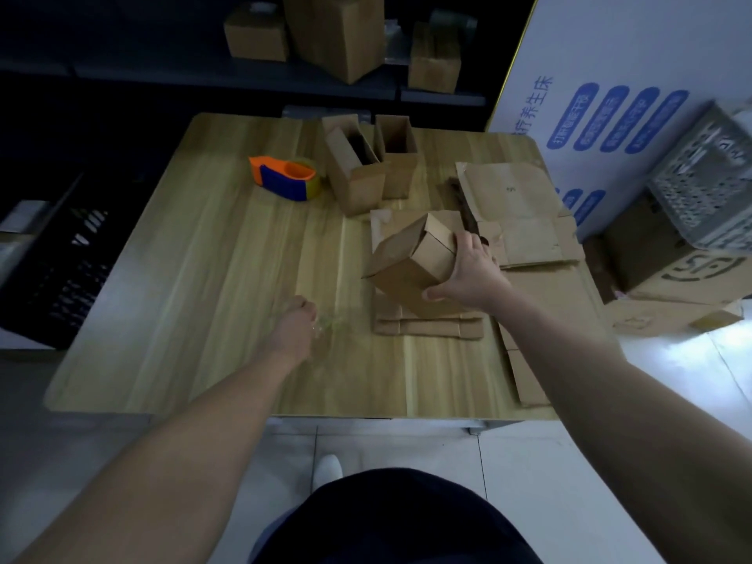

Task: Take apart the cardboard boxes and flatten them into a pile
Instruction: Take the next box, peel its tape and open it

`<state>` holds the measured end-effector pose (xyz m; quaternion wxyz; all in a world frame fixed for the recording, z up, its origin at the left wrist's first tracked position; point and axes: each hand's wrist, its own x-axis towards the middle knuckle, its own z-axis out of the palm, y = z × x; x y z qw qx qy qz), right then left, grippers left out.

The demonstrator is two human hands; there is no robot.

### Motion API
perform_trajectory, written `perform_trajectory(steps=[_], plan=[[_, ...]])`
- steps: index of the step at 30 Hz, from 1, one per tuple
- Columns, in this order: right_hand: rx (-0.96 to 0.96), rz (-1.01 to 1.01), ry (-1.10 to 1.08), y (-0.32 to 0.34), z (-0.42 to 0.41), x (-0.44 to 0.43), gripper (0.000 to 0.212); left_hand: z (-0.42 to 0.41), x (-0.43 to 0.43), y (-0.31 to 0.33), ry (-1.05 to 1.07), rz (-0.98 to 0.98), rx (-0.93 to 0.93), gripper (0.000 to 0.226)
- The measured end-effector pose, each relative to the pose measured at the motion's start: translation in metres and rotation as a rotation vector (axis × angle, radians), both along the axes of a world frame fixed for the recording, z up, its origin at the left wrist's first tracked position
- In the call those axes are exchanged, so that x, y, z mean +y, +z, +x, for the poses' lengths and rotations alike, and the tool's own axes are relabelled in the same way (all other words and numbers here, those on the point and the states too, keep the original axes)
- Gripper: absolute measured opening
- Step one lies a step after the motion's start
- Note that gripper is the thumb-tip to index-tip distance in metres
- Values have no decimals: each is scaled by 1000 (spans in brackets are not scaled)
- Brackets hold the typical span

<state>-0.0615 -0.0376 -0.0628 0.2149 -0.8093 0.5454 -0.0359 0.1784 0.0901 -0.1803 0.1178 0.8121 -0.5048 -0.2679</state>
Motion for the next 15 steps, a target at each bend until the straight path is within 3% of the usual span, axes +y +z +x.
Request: perform_trajectory(steps=[4, 8, 15], plan=[[-1, 20, 4, -2, 5, 2, 106, 6, -6, 7, 4, 82, 34, 30], [-4, 28, 35, -4, 12, 6, 105, -1, -10, 18, 12, 245, 246, 76], [7, 47, 93, -4, 26, 15, 108, 21, -8, 3, 255, -11, 345, 47]])
